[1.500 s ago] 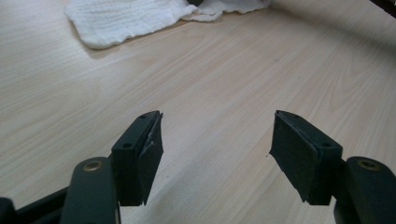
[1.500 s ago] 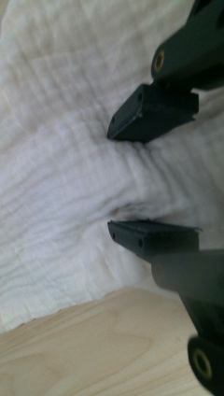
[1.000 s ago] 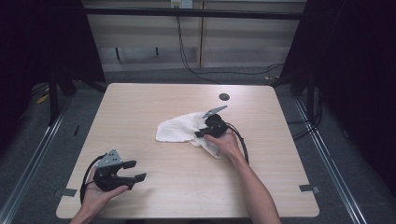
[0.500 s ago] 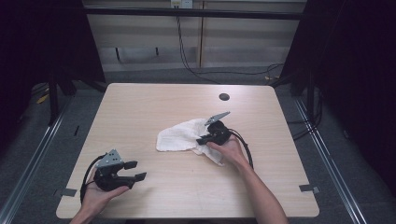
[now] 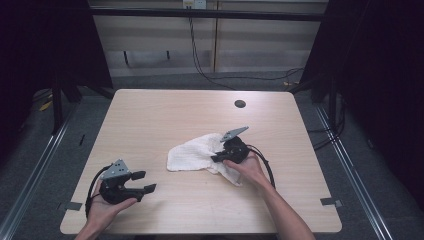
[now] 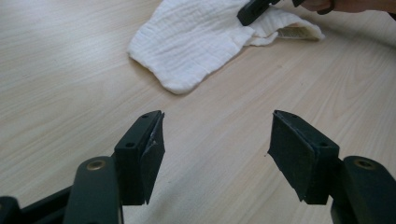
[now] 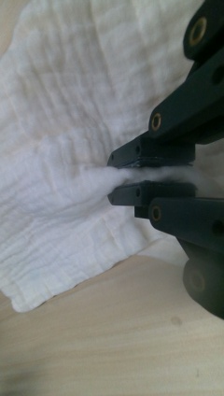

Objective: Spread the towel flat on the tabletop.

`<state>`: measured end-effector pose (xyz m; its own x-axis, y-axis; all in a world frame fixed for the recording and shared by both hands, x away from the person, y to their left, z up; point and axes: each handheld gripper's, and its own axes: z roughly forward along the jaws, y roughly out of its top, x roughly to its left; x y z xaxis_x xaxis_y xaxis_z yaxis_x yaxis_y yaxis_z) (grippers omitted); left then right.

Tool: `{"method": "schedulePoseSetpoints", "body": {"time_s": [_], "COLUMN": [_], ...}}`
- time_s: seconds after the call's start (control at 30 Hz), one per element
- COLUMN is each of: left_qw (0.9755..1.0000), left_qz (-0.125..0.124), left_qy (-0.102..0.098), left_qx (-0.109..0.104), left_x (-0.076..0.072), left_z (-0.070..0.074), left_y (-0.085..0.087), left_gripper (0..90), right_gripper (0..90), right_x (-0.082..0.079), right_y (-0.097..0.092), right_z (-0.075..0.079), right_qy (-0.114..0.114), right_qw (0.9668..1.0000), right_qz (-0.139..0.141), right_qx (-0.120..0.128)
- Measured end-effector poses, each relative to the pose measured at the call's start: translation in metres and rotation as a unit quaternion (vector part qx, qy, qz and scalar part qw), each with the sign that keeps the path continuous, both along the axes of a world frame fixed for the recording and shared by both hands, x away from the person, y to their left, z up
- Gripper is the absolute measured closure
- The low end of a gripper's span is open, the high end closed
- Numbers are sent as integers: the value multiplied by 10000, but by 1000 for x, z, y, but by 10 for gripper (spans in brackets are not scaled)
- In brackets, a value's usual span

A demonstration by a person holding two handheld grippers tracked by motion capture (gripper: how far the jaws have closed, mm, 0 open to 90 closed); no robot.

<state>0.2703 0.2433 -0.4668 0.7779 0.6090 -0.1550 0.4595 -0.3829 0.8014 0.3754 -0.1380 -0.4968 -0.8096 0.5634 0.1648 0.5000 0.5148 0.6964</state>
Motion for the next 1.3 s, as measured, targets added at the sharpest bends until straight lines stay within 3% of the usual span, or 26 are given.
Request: {"method": "schedulePoseSetpoints", "body": {"time_s": [0.2,0.5,0.63,0.8,1.03,1.2,1.3], "left_qw": [10000,10000,9999,9999,9998,9996,9996], "left_qz": [-63,-63,-87,-37,-174,-201,-225], "left_qy": [-3,1,-31,-6,-8,5,7], "left_qx": [47,57,58,107,124,189,169], "left_x": [0,0,-1,0,-1,-1,-1], "left_z": [-1,-1,-1,-1,-1,-2,-2], "left_y": [-1,-2,-3,-4,-7,-10,-11], "left_gripper": [352,349,355,421,463,460,435], "right_gripper": [826,826,825,822,808,660,540], "right_x": [-12,-31,-39,-49,-66,-71,-80], "right_y": [-2,0,2,-2,-6,-6,-9], "right_z": [12,12,10,9,8,6,16], "right_qy": [-40,41,81,130,125,160,-67], "right_qw": [9999,9993,9987,9986,9978,9977,9985], "right_qz": [136,353,500,508,647,652,516], "right_qx": [55,110,-22,-50,-57,-13,171]}}
